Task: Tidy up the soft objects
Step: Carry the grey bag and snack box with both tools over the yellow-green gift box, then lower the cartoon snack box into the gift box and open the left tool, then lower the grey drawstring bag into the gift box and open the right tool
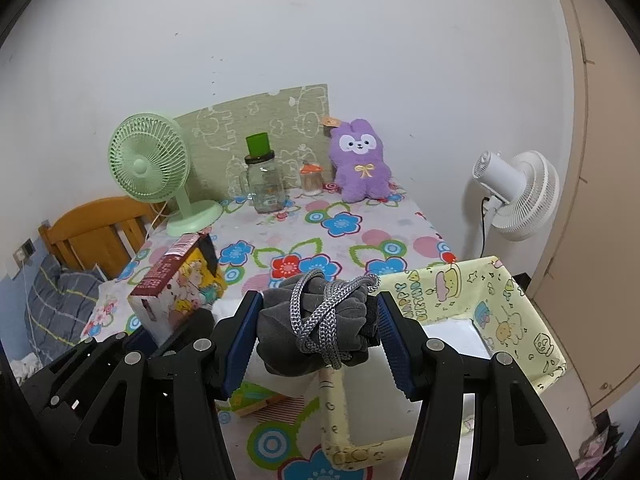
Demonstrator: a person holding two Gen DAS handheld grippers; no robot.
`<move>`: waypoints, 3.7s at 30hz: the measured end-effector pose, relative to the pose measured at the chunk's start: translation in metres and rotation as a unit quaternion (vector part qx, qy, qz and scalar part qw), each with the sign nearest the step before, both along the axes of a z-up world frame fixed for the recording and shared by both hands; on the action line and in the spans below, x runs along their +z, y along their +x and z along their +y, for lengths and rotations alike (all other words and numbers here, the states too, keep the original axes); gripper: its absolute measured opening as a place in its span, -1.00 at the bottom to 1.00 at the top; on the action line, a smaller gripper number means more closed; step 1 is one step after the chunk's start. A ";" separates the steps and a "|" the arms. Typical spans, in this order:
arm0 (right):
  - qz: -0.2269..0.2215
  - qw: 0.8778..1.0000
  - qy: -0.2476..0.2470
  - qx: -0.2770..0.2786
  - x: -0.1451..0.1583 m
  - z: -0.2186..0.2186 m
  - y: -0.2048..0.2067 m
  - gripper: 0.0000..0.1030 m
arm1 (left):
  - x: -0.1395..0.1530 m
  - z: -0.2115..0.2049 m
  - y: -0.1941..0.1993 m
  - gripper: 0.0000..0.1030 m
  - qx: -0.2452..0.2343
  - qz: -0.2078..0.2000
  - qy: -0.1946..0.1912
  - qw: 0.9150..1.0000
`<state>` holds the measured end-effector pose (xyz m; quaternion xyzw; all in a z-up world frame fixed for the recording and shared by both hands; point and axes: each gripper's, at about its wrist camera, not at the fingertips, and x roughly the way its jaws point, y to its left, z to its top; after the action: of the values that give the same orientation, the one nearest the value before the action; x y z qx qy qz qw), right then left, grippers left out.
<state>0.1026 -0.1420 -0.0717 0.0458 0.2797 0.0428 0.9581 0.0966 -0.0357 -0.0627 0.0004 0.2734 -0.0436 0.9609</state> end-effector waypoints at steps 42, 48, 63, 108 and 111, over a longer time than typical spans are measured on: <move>-0.027 0.997 0.037 -0.059 0.019 -0.090 -0.010 0.19 | 0.025 -0.077 0.002 -0.59 -0.037 -0.050 0.048 0.997; -0.019 0.997 0.038 -0.068 0.014 -0.094 -0.007 0.19 | 0.021 -0.086 0.003 -0.59 -0.054 -0.043 0.045 0.997; 0.006 0.995 0.022 -0.094 -0.001 -0.112 -0.001 0.19 | 0.002 -0.106 0.011 -0.59 -0.086 -0.008 0.024 0.996; 0.028 0.997 -0.001 -0.076 -0.025 -0.102 0.013 0.81 | -0.023 -0.094 0.019 0.99 -0.072 0.054 0.012 0.996; 0.019 0.997 -0.004 -0.076 -0.021 -0.097 0.006 0.87 | -0.020 -0.091 0.015 0.99 -0.071 0.051 0.012 0.996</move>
<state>0.1088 -0.2394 -0.0923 0.0639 0.2935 -0.0317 0.9533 0.1113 -0.1265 -0.0826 0.0289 0.3217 -0.1085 0.9402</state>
